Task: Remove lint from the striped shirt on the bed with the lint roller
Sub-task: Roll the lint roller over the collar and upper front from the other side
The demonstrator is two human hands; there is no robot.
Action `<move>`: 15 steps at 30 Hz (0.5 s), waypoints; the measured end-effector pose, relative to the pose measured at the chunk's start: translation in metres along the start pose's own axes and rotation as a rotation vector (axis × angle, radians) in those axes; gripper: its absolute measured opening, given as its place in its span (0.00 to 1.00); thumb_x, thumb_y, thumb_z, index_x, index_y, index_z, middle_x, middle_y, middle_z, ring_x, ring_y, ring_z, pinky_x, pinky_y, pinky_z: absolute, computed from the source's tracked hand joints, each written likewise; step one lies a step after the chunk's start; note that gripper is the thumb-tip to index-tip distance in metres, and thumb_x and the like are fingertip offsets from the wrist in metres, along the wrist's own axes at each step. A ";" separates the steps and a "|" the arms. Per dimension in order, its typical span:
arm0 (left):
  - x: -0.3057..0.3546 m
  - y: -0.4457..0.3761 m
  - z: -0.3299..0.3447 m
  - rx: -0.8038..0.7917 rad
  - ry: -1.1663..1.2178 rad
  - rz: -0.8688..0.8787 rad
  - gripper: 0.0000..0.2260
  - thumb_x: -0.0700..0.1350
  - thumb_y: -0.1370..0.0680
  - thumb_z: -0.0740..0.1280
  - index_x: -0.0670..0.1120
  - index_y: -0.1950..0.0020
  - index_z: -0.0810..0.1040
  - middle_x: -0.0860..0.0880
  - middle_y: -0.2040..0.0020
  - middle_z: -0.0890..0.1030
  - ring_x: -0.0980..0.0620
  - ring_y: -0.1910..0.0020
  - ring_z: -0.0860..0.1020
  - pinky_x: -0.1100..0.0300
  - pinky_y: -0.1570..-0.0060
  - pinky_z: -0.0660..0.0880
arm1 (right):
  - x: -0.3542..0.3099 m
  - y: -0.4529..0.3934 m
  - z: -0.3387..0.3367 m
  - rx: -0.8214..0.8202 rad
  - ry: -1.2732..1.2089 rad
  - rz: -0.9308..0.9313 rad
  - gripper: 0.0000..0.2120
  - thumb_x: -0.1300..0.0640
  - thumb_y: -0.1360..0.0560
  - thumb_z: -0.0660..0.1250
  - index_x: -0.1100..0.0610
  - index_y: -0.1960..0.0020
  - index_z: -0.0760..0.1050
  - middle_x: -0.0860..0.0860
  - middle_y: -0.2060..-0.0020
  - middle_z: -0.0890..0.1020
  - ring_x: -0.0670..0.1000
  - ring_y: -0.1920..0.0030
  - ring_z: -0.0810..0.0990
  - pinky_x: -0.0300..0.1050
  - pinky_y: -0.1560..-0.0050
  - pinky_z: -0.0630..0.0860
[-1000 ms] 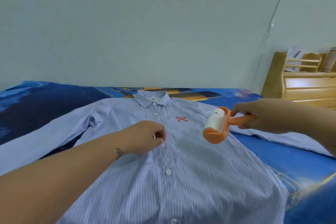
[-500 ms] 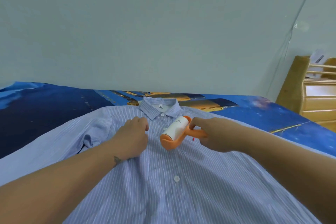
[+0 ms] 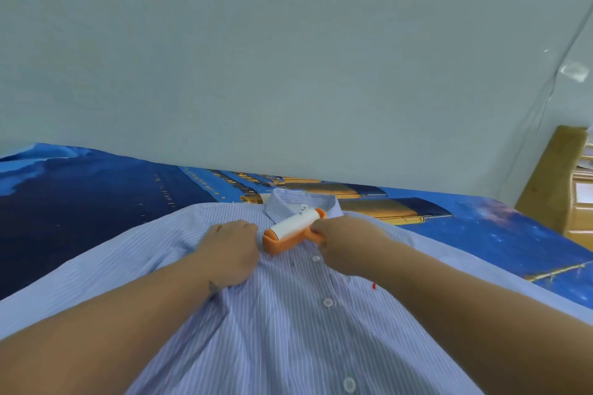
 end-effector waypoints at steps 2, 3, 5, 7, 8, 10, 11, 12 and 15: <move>-0.008 0.000 0.007 -0.033 -0.022 0.003 0.13 0.48 0.20 0.53 0.49 0.39 0.71 0.49 0.38 0.74 0.49 0.38 0.71 0.51 0.36 0.65 | -0.003 -0.007 0.000 -0.023 0.013 0.009 0.12 0.57 0.23 0.58 0.51 0.42 0.72 0.51 0.59 0.75 0.53 0.56 0.77 0.47 0.55 0.76; -0.013 0.001 0.012 -0.060 -0.016 0.001 0.16 0.50 0.19 0.51 0.49 0.34 0.69 0.49 0.33 0.71 0.50 0.34 0.68 0.50 0.33 0.63 | -0.005 -0.010 -0.001 -0.028 0.019 0.011 0.11 0.57 0.23 0.58 0.51 0.42 0.73 0.50 0.60 0.74 0.53 0.57 0.76 0.46 0.56 0.75; -0.021 0.002 0.020 -0.120 0.009 -0.017 0.22 0.54 0.19 0.48 0.50 0.25 0.60 0.50 0.23 0.60 0.49 0.25 0.58 0.46 0.27 0.55 | -0.008 -0.016 -0.005 -0.027 0.029 0.013 0.10 0.57 0.22 0.58 0.51 0.43 0.74 0.51 0.59 0.75 0.53 0.57 0.75 0.45 0.56 0.74; -0.026 0.002 0.024 -0.138 0.012 -0.038 0.25 0.58 0.19 0.47 0.52 0.23 0.54 0.50 0.21 0.53 0.49 0.23 0.52 0.44 0.26 0.51 | -0.013 -0.022 -0.006 -0.044 0.021 0.027 0.11 0.57 0.23 0.58 0.52 0.42 0.74 0.52 0.52 0.77 0.54 0.54 0.76 0.49 0.50 0.77; -0.029 0.002 0.025 -0.130 0.012 -0.052 0.27 0.59 0.20 0.48 0.51 0.23 0.53 0.50 0.21 0.52 0.48 0.23 0.51 0.44 0.26 0.51 | -0.015 -0.026 -0.007 -0.053 0.016 0.035 0.12 0.57 0.23 0.58 0.52 0.42 0.74 0.53 0.49 0.78 0.54 0.52 0.77 0.51 0.48 0.77; -0.032 0.002 0.026 -0.105 0.021 -0.092 0.29 0.62 0.21 0.48 0.49 0.22 0.52 0.49 0.21 0.51 0.48 0.23 0.51 0.45 0.26 0.51 | -0.021 -0.035 -0.007 -0.070 0.028 0.038 0.13 0.58 0.22 0.58 0.54 0.40 0.74 0.53 0.47 0.78 0.54 0.50 0.77 0.51 0.46 0.77; -0.033 0.002 0.026 -0.093 0.025 -0.105 0.30 0.63 0.21 0.48 0.49 0.23 0.52 0.48 0.21 0.52 0.48 0.23 0.51 0.45 0.26 0.51 | -0.024 -0.040 -0.008 -0.081 0.039 0.036 0.14 0.59 0.22 0.58 0.54 0.39 0.74 0.53 0.45 0.77 0.54 0.49 0.77 0.50 0.46 0.76; -0.034 0.002 0.026 -0.082 0.027 -0.111 0.31 0.63 0.21 0.48 0.48 0.23 0.53 0.48 0.21 0.52 0.48 0.23 0.51 0.45 0.26 0.52 | -0.027 -0.045 -0.009 -0.090 0.049 0.030 0.14 0.59 0.23 0.58 0.55 0.38 0.74 0.53 0.44 0.77 0.54 0.47 0.77 0.48 0.47 0.76; -0.034 0.002 0.027 -0.073 0.028 -0.118 0.33 0.64 0.22 0.49 0.46 0.22 0.52 0.47 0.21 0.52 0.48 0.23 0.51 0.46 0.26 0.51 | -0.035 -0.058 -0.012 -0.098 0.090 0.009 0.14 0.59 0.23 0.58 0.57 0.39 0.74 0.54 0.45 0.78 0.54 0.51 0.76 0.44 0.56 0.71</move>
Point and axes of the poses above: each hand's wrist, its own y-axis away from the middle knuckle, its own z-axis out of the palm, x = y × z, the point moved 7 cm from there along -y, towards the middle knuckle
